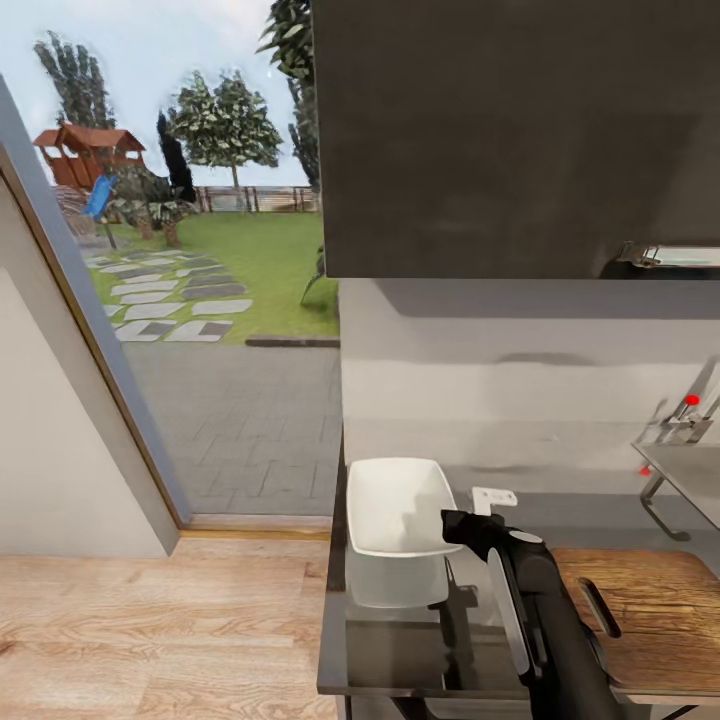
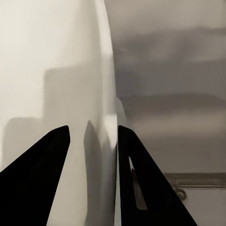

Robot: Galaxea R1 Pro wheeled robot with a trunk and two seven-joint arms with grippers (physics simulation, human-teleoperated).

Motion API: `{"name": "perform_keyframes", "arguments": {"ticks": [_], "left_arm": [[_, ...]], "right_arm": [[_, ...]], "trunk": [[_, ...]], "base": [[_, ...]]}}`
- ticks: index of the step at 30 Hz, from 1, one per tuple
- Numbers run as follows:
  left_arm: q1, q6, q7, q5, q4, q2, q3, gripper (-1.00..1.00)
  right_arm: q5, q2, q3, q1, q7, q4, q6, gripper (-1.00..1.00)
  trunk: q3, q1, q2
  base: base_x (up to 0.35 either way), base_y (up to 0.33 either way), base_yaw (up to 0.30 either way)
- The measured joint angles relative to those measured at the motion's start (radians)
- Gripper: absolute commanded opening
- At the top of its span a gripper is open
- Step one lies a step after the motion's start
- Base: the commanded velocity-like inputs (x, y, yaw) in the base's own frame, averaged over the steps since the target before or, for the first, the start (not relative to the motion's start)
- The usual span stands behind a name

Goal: In the kitchen, take the Vidalia onion out of the sink, dice it on the chopping board with the paring knife, put the diced onion into the bowl on the countertop, then place both the paring knife and the chopping board into the sink.

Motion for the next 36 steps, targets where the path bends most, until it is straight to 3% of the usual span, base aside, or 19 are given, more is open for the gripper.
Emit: {"name": "perform_keyframes", "arguments": {"ticks": [36], "left_arm": [[0.0,0.0,0.0,-0.001,0.0,0.0,0.0,1.0]], "right_arm": [[0.0,-0.001,-0.003,0.0,-0.001,0.0,0.001,-1.0]], "trunk": [[0.0,0.0,0.0]], "base": [[0.0,0.0,0.0]]}}
